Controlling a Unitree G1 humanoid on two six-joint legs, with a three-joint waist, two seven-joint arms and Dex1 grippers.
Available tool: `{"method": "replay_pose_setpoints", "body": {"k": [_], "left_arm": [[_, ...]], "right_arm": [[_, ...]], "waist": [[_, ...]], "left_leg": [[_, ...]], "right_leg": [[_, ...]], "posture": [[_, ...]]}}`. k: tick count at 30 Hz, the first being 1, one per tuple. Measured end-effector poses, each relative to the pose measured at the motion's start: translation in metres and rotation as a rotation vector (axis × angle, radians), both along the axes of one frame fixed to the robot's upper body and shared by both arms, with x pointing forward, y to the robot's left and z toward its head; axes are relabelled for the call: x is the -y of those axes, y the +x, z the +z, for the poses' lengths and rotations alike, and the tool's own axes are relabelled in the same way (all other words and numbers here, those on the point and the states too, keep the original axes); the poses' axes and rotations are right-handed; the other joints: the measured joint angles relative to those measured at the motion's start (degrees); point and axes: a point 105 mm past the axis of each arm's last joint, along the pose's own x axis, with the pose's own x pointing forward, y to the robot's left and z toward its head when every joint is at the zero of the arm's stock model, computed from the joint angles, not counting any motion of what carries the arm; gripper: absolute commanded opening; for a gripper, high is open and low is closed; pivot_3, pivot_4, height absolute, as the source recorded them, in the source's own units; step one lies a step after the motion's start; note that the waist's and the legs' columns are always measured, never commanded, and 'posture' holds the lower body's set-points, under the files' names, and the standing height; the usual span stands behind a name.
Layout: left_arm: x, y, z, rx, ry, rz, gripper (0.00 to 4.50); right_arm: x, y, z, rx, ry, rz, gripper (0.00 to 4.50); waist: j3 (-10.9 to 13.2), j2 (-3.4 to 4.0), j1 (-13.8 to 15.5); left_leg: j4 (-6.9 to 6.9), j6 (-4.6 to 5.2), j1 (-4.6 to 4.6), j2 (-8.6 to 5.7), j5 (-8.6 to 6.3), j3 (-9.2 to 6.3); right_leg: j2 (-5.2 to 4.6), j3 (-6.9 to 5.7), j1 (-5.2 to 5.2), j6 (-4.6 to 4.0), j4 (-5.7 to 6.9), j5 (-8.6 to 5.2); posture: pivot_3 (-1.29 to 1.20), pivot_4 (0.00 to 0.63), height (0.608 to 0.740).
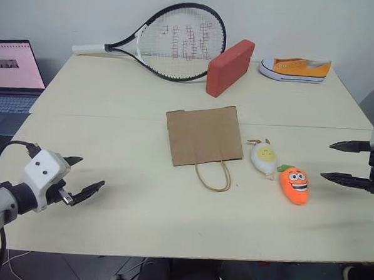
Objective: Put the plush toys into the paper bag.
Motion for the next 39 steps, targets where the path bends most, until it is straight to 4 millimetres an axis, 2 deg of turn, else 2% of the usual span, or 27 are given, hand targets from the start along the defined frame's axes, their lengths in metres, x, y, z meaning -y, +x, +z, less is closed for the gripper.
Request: {"method": "replay_pose_setpoints", "body": {"k": [10,24,35,39], "left_arm": [[-0.003,-0.002,0.0,-0.006,-0.011,0.012,4.48],[-0.005,0.007,0.015,0.134,-0.08,0.042,4.48],[0.007,-0.001,0.009,0.089,-0.058,-0.054,4.48],[0.012,-0.002,0.002,0.047,-0.052,-0.076,4.48]], "right_arm": [[-0.005,0.004,-0.005,-0.015,0.014,0.023,4.5],[-0.006,0.009,-0.009,0.004,0.004,0.03,4.5],[-0.009,0.007,-0.008,0.002,0.003,0.037,4.5],[-0.011,0.005,-0.007,0.002,0.004,0.038,4.5]], "waist": [[0.0,0.0,0.0],[0.0,-0.01,0.0],[0.0,-0.01,0.0],[0.0,-0.01,0.0]], "left_leg": [[0.01,0.0,-0.18,0.1,0.0,0.2],[0.02,0.0,-0.17,0.11,0.0,0.23],[0.04,0.0,-0.16,0.12,0.0,0.27],[0.04,0.0,-0.16,0.11,0.0,0.27]], "right_leg": [[0.01,0.01,-0.25,0.01,0.05,0.01],[0.03,0.03,-0.25,0.08,0.09,0.06],[0.03,0.06,-0.25,0.08,0.08,0.06],[0.04,0.07,-0.25,0.08,0.11,0.06]], "posture": [[0.0,0.15,0.74],[0.0,0.15,0.74],[0.0,0.15,0.74],[0.0,0.15,0.74]]}}
